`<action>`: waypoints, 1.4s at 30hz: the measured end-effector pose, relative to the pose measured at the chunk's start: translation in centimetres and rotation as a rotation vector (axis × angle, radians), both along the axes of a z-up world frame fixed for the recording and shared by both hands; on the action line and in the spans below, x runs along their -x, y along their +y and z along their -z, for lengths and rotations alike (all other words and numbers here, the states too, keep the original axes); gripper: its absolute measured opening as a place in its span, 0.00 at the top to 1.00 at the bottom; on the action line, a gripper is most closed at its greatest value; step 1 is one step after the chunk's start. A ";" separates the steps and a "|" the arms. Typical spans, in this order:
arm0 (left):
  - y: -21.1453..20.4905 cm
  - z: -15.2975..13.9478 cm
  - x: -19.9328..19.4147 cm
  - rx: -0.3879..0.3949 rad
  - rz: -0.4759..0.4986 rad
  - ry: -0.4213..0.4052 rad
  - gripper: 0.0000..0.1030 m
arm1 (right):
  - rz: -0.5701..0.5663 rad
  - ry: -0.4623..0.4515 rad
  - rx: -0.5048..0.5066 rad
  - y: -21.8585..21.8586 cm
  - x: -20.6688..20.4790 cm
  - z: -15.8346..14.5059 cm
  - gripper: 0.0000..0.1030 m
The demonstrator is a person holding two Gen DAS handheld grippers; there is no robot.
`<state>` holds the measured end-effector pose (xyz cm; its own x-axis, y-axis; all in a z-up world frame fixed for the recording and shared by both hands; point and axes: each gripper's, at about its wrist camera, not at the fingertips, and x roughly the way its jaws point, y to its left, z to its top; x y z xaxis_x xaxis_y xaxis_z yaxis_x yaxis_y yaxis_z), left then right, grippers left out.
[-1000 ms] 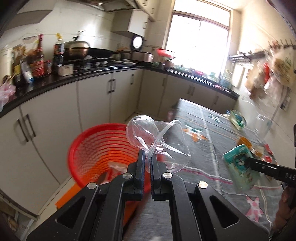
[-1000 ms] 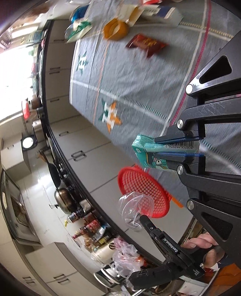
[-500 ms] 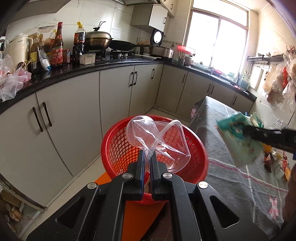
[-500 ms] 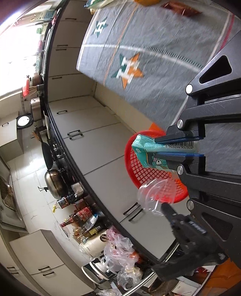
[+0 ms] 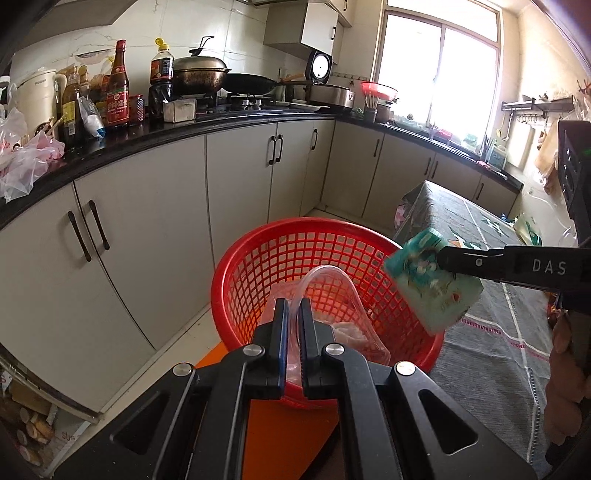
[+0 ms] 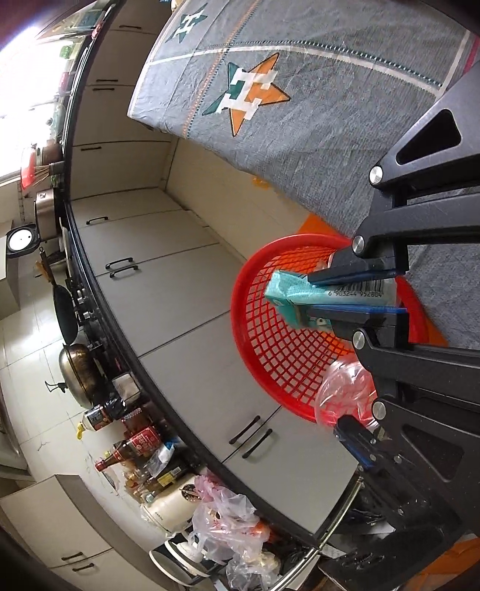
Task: Collect trash
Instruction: 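Open both grippers over the red basket to drop bag and cup, then move both open grippers back over the boxes on the table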
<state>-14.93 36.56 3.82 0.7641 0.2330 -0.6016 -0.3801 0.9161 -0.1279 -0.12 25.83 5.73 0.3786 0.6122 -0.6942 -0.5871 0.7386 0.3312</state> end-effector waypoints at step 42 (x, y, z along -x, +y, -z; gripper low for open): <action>-19.3 -2.7 -3.0 -0.124 0.349 0.024 0.50 | 0.397 -0.012 -0.157 -28.9 4.3 -0.9 0.64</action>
